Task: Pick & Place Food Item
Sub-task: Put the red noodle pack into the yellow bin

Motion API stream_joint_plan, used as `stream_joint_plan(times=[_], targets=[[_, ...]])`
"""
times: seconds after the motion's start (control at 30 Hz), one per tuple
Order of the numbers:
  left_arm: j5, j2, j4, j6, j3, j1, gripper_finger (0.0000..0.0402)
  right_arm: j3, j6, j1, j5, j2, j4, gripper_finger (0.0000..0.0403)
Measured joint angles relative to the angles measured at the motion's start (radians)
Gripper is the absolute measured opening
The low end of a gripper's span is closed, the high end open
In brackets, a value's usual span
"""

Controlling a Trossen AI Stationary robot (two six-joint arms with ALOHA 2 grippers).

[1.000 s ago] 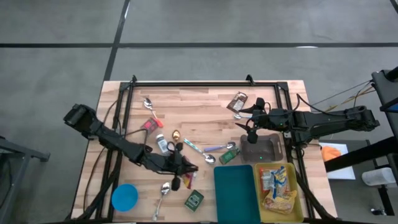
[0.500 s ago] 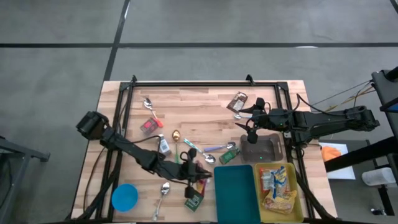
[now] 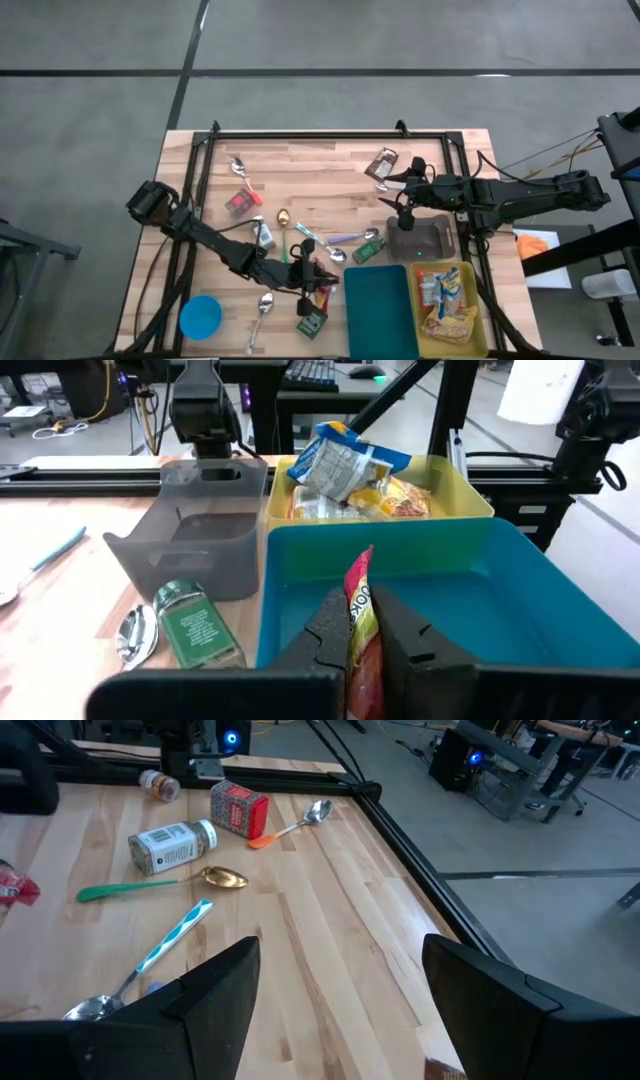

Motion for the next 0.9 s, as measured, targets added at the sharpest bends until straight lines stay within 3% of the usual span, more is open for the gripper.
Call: stream_joint_plan(times=[0.53, 0.9], targets=[[0.003, 0.164, 0.127, -0.077, -0.023, 0.026, 0.0026, 0.0, 0.0, 0.0, 0.0, 0.0, -0.001, 0.0279], [-0.012, 0.17, 0.112, -0.101, -0.023, 0.027, 0.004, 0.0, 0.0, 0.0, 0.0, 0.0, 0.0, 0.0279]])
